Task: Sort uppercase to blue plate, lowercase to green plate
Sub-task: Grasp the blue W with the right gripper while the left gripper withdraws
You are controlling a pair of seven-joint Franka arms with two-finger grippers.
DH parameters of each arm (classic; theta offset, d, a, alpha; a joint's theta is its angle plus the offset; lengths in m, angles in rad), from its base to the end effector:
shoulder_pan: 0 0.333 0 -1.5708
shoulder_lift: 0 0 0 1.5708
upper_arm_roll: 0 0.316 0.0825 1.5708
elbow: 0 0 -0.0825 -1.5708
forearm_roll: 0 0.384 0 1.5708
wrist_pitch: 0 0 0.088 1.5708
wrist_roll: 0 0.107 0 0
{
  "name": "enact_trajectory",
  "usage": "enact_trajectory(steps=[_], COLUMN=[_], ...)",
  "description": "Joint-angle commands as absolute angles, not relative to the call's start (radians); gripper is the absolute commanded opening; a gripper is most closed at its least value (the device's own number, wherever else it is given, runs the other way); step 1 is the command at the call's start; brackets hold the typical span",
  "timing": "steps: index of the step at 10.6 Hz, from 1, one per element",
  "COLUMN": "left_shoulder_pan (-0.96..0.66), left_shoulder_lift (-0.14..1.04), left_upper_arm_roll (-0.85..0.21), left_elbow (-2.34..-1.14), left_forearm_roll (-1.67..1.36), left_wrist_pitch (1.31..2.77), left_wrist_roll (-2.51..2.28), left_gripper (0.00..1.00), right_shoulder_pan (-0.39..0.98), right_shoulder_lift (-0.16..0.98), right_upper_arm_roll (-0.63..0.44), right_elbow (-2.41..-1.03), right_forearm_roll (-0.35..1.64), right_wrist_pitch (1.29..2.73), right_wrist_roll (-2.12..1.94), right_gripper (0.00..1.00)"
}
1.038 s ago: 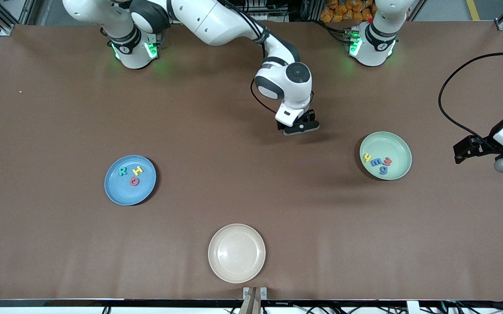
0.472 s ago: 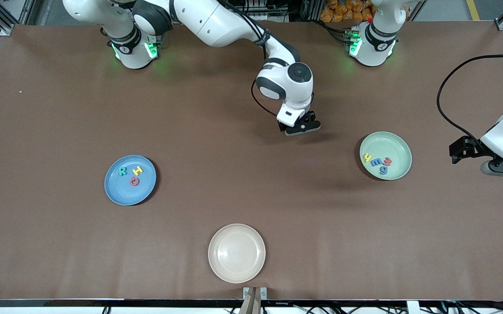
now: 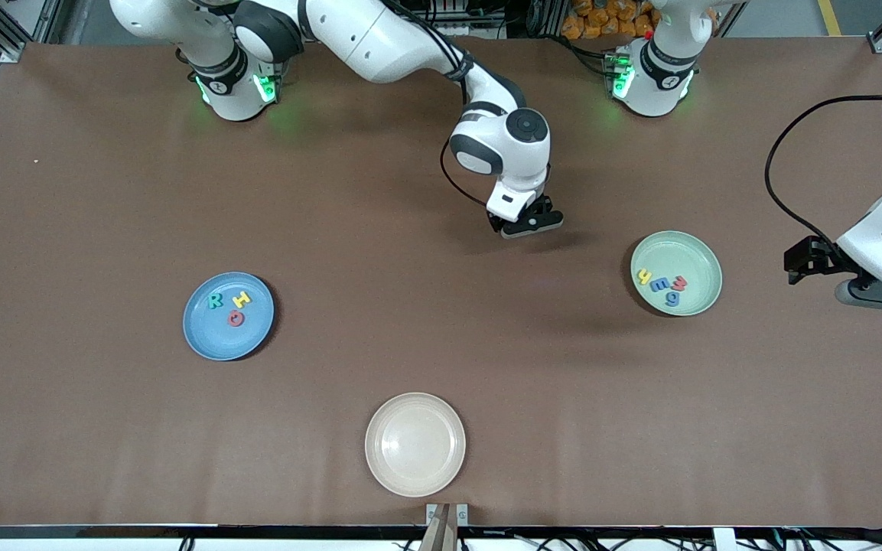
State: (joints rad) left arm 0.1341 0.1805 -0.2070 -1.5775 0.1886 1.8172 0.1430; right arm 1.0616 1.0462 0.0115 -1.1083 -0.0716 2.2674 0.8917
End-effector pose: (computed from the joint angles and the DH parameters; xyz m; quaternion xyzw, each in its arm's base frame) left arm 0.6243 -0.0204 0.5401 -0.9889 0.1251 -0.0290 0.0747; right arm 0.3767 0.6833 0.1807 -0.9922 -0.1085 -0.0512 0.0337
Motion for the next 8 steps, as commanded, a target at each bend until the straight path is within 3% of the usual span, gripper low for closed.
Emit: enact_trajectory(steps=[1, 3, 4, 8], left_shoulder_pan=[0.123, 0.123, 0.121, 0.127], left_shoulder_lift=[0.164, 0.164, 0.164, 0.161], left_upper_arm_roll=[-0.221, -0.222, -0.23, -0.248], left_elbow=[-1.575, -1.577, -1.575, -1.58], left_forearm_roll=[0.16, 0.16, 0.156, 0.16], left_wrist_pitch=[1.787, 1.786, 1.786, 1.786], left_wrist_roll=[0.169, 0.169, 0.169, 0.144], left_gripper=[1.0, 1.0, 1.0, 1.0], right_shoulder_pan=[1.074, 1.072, 1.068, 0.973], right_shoulder_lift=[1.074, 1.072, 1.066, 0.933], right_upper_arm_roll=[0.003, 0.006, 0.008, 0.011], right_elbow=[-1.072, -1.077, -1.077, -1.078], right_forearm_roll=[-0.095, -0.165, -0.178, -0.105], right_wrist_pitch=[2.255, 2.249, 2.226, 2.077], right_wrist_roll=[0.916, 0.911, 0.905, 0.841], right_gripper=[0.46, 0.08, 0.0, 0.0])
